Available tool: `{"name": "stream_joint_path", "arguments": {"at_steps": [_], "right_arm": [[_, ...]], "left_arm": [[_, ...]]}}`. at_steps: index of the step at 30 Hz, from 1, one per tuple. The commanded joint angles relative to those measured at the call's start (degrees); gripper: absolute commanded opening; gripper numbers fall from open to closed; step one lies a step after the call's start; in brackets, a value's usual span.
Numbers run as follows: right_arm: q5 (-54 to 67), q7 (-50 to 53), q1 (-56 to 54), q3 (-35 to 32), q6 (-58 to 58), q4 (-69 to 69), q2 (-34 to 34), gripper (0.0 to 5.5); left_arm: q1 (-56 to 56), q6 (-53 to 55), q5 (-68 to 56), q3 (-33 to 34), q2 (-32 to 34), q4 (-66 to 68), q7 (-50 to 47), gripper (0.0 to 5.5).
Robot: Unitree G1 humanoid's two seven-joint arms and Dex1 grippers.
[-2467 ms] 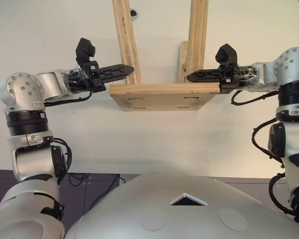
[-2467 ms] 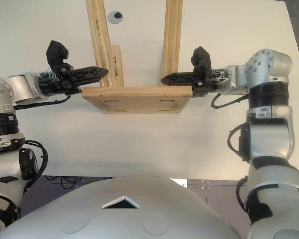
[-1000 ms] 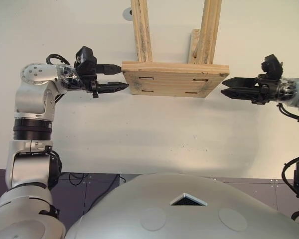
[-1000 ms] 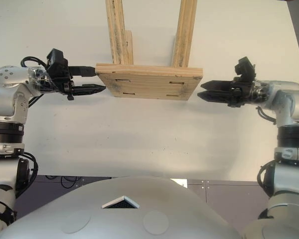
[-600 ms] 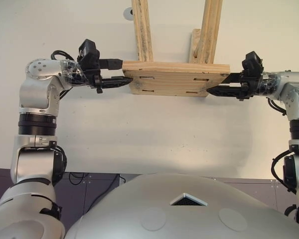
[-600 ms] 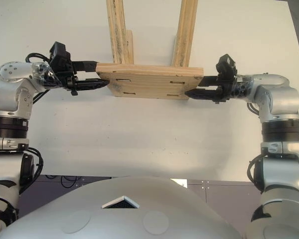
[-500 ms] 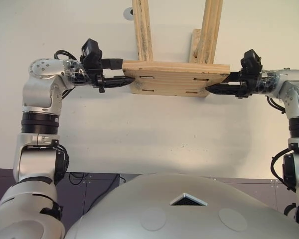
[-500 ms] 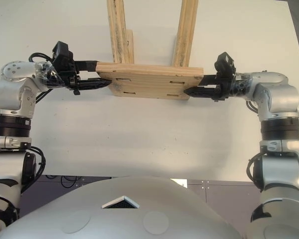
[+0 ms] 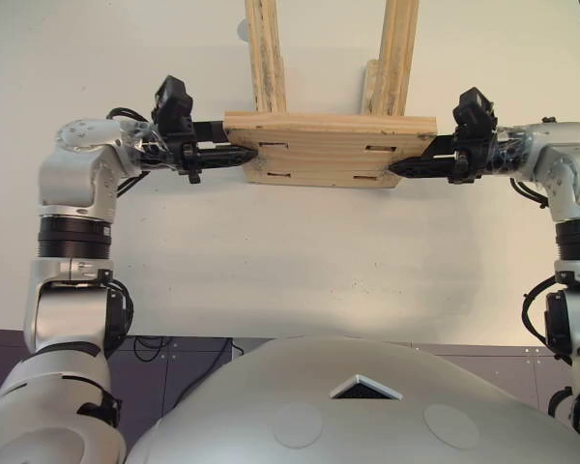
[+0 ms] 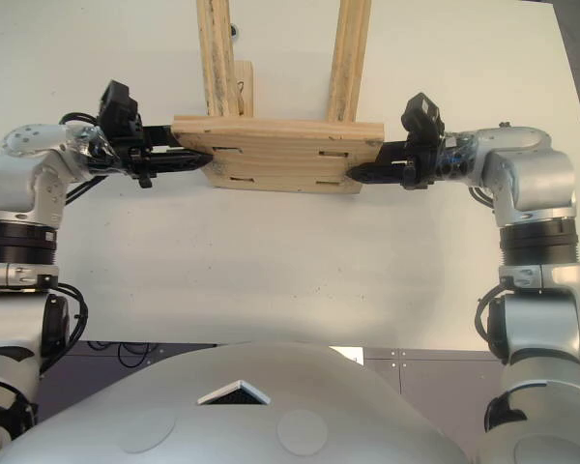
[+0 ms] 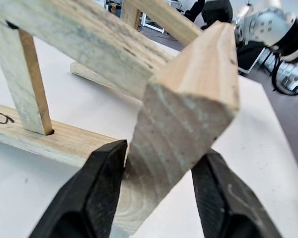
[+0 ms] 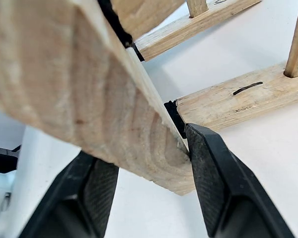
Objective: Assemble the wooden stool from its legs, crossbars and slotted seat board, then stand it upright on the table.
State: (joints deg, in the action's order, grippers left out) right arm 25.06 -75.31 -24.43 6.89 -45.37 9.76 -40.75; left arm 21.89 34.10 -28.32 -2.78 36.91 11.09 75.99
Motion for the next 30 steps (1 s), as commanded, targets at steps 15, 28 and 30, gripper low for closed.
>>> {"name": "stream_joint_path", "arguments": {"at_steps": [15,28,30], "right_arm": [[50.4,29.6,-33.0,-4.5,-47.1,13.5,-4.4,1.99],[58.8,54.9,-40.2,-9.2,-43.6,42.3,6.3,1.32],[55.4,57.4,-39.3,-12.5,-41.1,45.2,7.9,1.32]], "left_arm": [[6.6,58.4,-34.0,42.3,-9.4,-20.9,-53.8,1.94],[29.2,40.9,-18.8,52.7,-22.3,13.1,-87.5,1.33],[29.3,36.8,-16.8,50.0,-22.5,17.2,-85.7,1.05]]}}
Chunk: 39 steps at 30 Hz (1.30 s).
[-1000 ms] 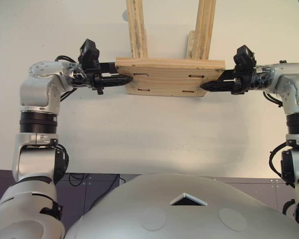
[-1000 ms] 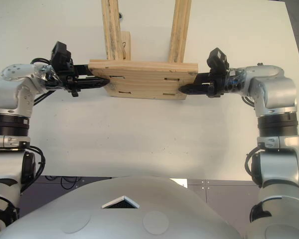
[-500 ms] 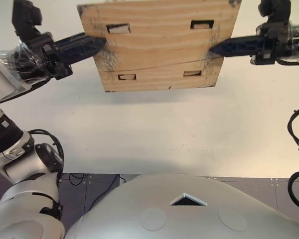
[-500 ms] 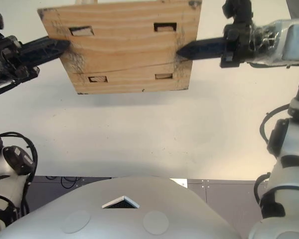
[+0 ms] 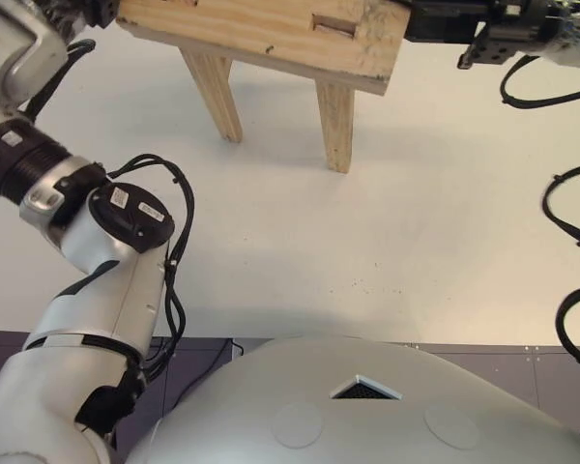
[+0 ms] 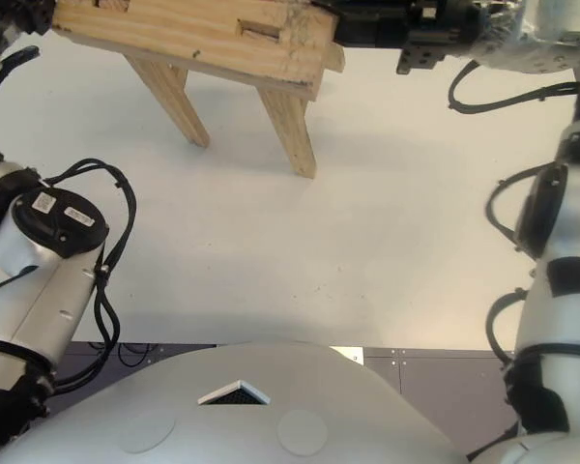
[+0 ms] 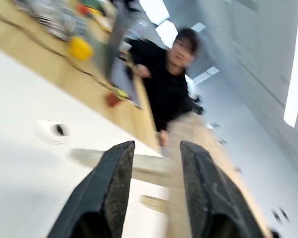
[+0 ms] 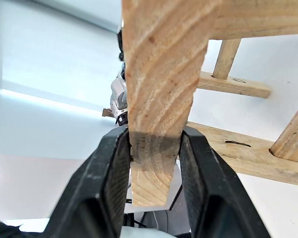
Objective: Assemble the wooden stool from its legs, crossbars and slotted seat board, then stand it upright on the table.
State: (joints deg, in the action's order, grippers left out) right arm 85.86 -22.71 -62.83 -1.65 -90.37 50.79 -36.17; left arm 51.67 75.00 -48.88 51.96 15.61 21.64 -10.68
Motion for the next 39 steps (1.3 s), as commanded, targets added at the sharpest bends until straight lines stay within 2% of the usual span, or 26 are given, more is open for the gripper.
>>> {"name": "stream_joint_path", "arguments": {"at_steps": [1,4,8,10,13,16,18,20,23,27,28,30,32,34,36,39], "right_arm": [[-7.0,5.5,-0.1,-5.5,5.1,4.8,4.1,1.32],[-10.8,5.8,2.0,-9.3,7.4,6.4,6.1,1.32],[-16.0,5.1,3.3,-12.5,11.1,6.8,7.7,1.32],[-17.6,4.3,3.4,-14.1,12.4,7.5,8.1,1.91],[-20.5,2.4,2.8,-16.5,15.0,8.5,8.4,2.39],[-24.2,2.0,1.9,-18.5,18.4,10.7,8.1,2.88],[-25.7,0.7,2.6,-19.8,19.6,9.5,7.0,2.92],[-26.3,-1.2,4.3,-21.2,19.0,7.0,6.1,2.92],[-24.2,-2.8,7.4,-25.7,18.0,0.1,5.8,2.92],[-15.6,-2.2,16.9,-33.5,19.5,-24.1,11.7,2.92],[-16.6,-0.7,20.6,-33.2,23.3,-32.3,14.2,2.75],[-26.5,3.5,29.1,-28.7,35.4,-48.1,18.5,2.5],[-40.2,9.6,37.3,-21.2,46.9,-56.7,21.3,2.04],[-54.6,16.6,47.2,-12.6,57.9,-60.8,25.0,1.77],[-60.6,22.6,53.8,-9.1,63.0,-63.0,30.8,1.53],[-68.9,25.6,59.1,-1.1,70.3,-63.9,35.2,1.05]], "left_arm": [[-0.6,-5.9,4.8,-6.3,-1.2,8.6,2.2,0.88],[-0.9,-11.2,6.9,-9.4,-1.1,13.5,5.1,0.46],[-2.2,-20.3,9.1,-11.7,-0.7,15.8,9.0,0.41],[-3.0,-23.2,8.5,-11.5,-0.8,16.0,10.7,0.37],[-4.9,-27.0,7.4,-10.8,-2.0,13.9,11.6,0.82],[-7.1,-29.5,8.0,-12.8,-2.8,10.8,12.7,1.25],[-10.3,-34.6,9.6,-14.5,-3.1,5.9,14.4,1.52],[-14.5,-40.3,11.8,-16.7,-3.2,0.1,16.7,1.81],[-21.6,-46.7,14.9,-20.8,-3.7,-7.5,20.8,1.81],[-28.4,-50.2,12.3,-22.3,-7.2,-15.0,24.1,1.12],[-29.6,-51.1,12.5,-22.6,-7.9,-15.6,24.1,0.99],[-33.1,-53.8,15.8,-25.7,-7.5,-17.3,26.0,0.73],[-36.0,-55.2,17.0,-26.5,-7.0,-18.5,26.4,0.3],[-39.4,-57.7,19.3,-28.3,-6.5,-20.2,27.4,0.05],[-41.3,-59.7,21.6,-30.5,-6.4,-21.5,27.9,0.0],[-43.8,-61.2,24.1,-35.3,-7.3,-24.5,29.3,0.0]]}}
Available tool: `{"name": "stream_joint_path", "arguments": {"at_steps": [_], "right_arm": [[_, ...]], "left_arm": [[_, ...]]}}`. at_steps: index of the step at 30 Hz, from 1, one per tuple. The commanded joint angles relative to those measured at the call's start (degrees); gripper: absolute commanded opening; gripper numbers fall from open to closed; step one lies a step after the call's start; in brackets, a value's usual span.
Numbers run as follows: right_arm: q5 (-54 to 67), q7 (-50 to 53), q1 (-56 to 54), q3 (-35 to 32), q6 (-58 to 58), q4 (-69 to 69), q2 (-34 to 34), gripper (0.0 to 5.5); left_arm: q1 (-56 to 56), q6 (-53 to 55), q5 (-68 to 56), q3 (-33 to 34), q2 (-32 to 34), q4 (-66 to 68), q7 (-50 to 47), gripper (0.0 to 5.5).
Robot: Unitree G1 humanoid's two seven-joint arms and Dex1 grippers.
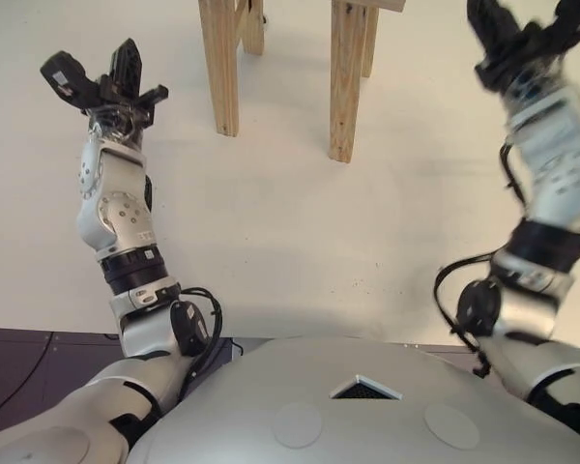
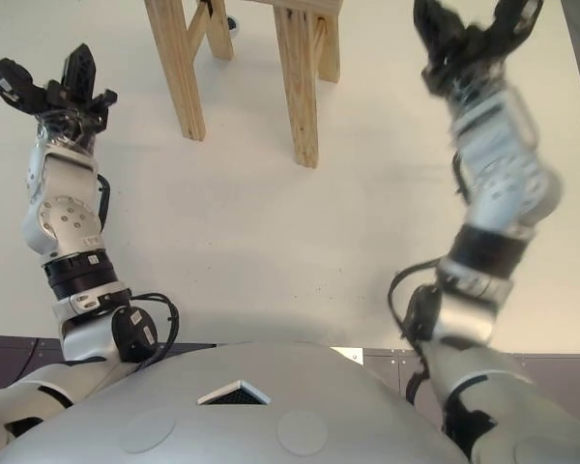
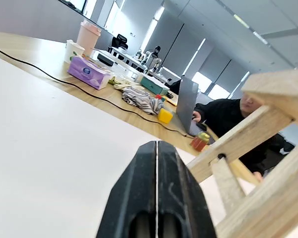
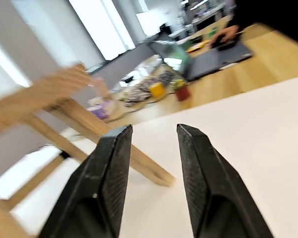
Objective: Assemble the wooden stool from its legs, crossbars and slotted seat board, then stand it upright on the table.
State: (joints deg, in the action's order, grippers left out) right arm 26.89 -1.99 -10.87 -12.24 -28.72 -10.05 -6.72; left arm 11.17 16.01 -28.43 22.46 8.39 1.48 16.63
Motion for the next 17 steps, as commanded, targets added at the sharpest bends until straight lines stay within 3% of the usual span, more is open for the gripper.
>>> {"name": "stream_joint_path", "arguments": {"at_steps": [1,6,12,17], "right_arm": [[-11.7,5.2,7.6,10.7,10.4,-2.5,6.6,0.88],[-16.4,8.5,10.2,13.5,16.2,-2.1,10.9,0.02],[-17.2,8.5,11.5,16.0,20.1,0.2,13.5,0.02],[-12.3,5.7,8.3,12.6,18.2,2.6,12.3,0.02]], "left_arm": [[-3.6,-2.3,3.9,-7.1,-0.9,-5.1,1.7,0.0],[-2.7,-0.6,3.2,-9.6,-0.2,-4.9,2.8,0.0],[-2.9,2.0,3.1,-10.8,2.8,-6.0,4.9,0.0],[-3.8,0.6,3.0,-10.9,1.4,-5.7,4.0,0.0]]}}
